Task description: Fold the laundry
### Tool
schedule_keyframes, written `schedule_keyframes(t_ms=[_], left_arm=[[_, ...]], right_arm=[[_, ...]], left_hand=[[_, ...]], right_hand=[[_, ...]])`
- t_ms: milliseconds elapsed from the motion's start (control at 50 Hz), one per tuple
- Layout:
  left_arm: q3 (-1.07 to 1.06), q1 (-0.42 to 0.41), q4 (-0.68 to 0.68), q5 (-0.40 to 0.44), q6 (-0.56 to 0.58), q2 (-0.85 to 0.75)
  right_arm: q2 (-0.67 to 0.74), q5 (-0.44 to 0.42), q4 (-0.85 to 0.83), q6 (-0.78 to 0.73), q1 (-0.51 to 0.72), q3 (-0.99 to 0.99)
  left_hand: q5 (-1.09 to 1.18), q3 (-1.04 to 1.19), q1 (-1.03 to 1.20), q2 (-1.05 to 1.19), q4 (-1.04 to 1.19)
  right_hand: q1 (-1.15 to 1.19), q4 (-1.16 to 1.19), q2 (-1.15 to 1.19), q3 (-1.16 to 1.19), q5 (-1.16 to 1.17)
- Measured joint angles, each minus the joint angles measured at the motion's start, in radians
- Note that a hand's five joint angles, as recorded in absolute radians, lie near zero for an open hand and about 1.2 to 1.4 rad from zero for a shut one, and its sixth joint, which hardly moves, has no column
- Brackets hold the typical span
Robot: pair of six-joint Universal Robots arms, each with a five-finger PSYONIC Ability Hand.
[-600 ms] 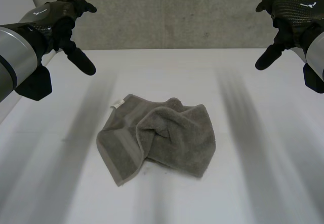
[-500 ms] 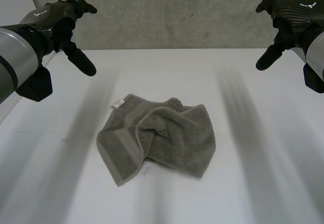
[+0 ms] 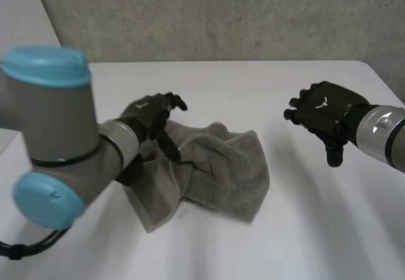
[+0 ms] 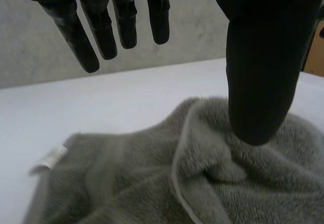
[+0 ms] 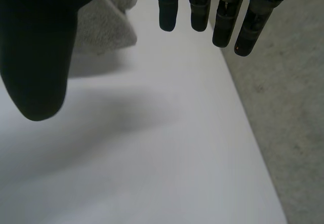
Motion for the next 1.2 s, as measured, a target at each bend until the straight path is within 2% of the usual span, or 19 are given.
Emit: schedule_keyframes(t_ms=[180, 340, 460, 500, 520, 540, 560, 580, 660, 800, 840, 860, 880, 900, 920, 960, 980, 1080, 1200], left_arm=[[-0.017, -0.016, 0.164, -0.003, -0.010, -0.135], [-0.014, -0.016, 0.214, -0.003, 0.000, -0.197], [-0.028, -0.021, 0.203, -0.019, 0.008, -0.128], [-0.032, -0.021, 0.202, -0.022, 0.011, -0.112], [-0.051, -0.023, 0.200, -0.029, 0.033, -0.044], [-0.051, -0.023, 0.200, -0.029, 0.033, -0.044], [-0.070, -0.024, 0.199, -0.033, 0.063, 0.015], [-0.070, -0.024, 0.199, -0.033, 0.063, 0.015], [-0.113, -0.027, 0.197, -0.035, 0.162, 0.149], [-0.169, -0.038, 0.197, -0.032, 0.326, 0.293], [-0.178, -0.040, 0.198, -0.031, 0.355, 0.319], [-0.180, -0.040, 0.198, -0.031, 0.362, 0.325], [-0.181, -0.040, 0.199, -0.031, 0.369, 0.331], [-0.180, -0.039, 0.200, -0.030, 0.378, 0.338], [-0.179, -0.038, 0.200, -0.030, 0.380, 0.341], [-0.176, -0.036, 0.201, -0.030, 0.382, 0.342], [-0.161, -0.027, 0.204, -0.029, 0.386, 0.341], [-0.064, 0.010, 0.221, -0.028, 0.411, 0.297], [0.221, 0.073, 0.276, -0.040, 0.483, 0.175]], right_arm=[[0.127, -0.005, -0.033, 0.030, -0.067, -0.037], [0.243, -0.003, -0.112, 0.187, -0.108, -0.126], [0.334, -0.041, -0.211, 0.562, -0.110, -0.203], [0.343, -0.055, -0.220, 0.602, -0.108, -0.207], [0.369, -0.103, -0.240, 0.699, -0.105, -0.219], [0.369, -0.103, -0.240, 0.699, -0.105, -0.219], [0.401, -0.173, -0.258, 0.792, -0.098, -0.233], [0.401, -0.173, -0.258, 0.792, -0.098, -0.233], [0.479, -0.349, -0.273, 0.941, -0.066, -0.275], [0.568, -0.476, -0.268, 1.028, 0.004, -0.331], [0.588, -0.491, -0.266, 1.035, 0.033, -0.341], [0.593, -0.492, -0.267, 1.035, 0.043, -0.344], [0.597, -0.493, -0.268, 1.034, 0.052, -0.348], [0.604, -0.488, -0.272, 1.032, 0.070, -0.359], [0.607, -0.480, -0.276, 1.031, 0.077, -0.367], [0.608, -0.468, -0.282, 1.030, 0.084, -0.380], [0.607, -0.419, -0.302, 1.026, 0.095, -0.426], [0.549, -0.222, -0.381, 1.016, 0.088, -0.547], [0.348, 0.008, -0.667, 1.018, 0.073, -0.514]], left_hand=[[0.197, 0.198, 0.207, 0.199, 0.198], [0.655, 0.666, 0.672, 0.668, 0.656], [0.845, 0.854, 0.821, 0.856, 0.854], [0.848, 0.857, 0.823, 0.860, 0.858], [0.853, 0.863, 0.827, 0.865, 0.864], [0.853, 0.863, 0.827, 0.865, 0.864], [0.853, 0.863, 0.827, 0.866, 0.864], [0.853, 0.863, 0.827, 0.866, 0.864], [0.858, 0.868, 0.832, 0.870, 0.869], [0.858, 0.870, 0.833, 0.871, 0.872], [0.858, 0.870, 0.833, 0.871, 0.872], [0.858, 0.870, 0.833, 0.871, 0.872], [0.858, 0.870, 0.833, 0.871, 0.872], [0.858, 0.870, 0.833, 0.871, 0.872], [0.858, 0.870, 0.833, 0.871, 0.872], [0.858, 0.870, 0.833, 0.871, 0.872], [0.858, 0.870, 0.833, 0.871, 0.872], [0.858, 0.871, 0.833, 0.871, 0.872], [0.858, 0.871, 0.833, 0.873, 0.872]], right_hand=[[0.000, 0.000, 0.000, 0.000, 0.000], [0.000, 0.000, 0.000, 0.000, 0.000], [0.000, 0.000, 0.000, 0.000, 0.000], [0.000, 0.000, 0.000, 0.000, 0.000], [0.000, 0.000, 0.000, 0.000, 0.000], [0.000, 0.000, 0.000, 0.000, 0.000], [0.000, 0.000, 0.000, 0.000, 0.000], [0.000, 0.000, 0.000, 0.000, 0.000], [0.000, 0.000, 0.000, 0.000, 0.000], [0.039, 0.041, 0.047, 0.056, 0.045], [0.216, 0.237, 0.262, 0.270, 0.229], [0.216, 0.237, 0.262, 0.270, 0.229], [0.396, 0.419, 0.457, 0.437, 0.400], [0.633, 0.683, 0.717, 0.719, 0.643], [0.703, 0.787, 0.813, 0.817, 0.747], [0.703, 0.787, 0.813, 0.817, 0.747], [0.760, 0.934, 0.930, 0.947, 0.883], [0.760, 0.960, 0.943, 0.967, 0.906], [0.760, 0.961, 0.954, 0.972, 0.906]])
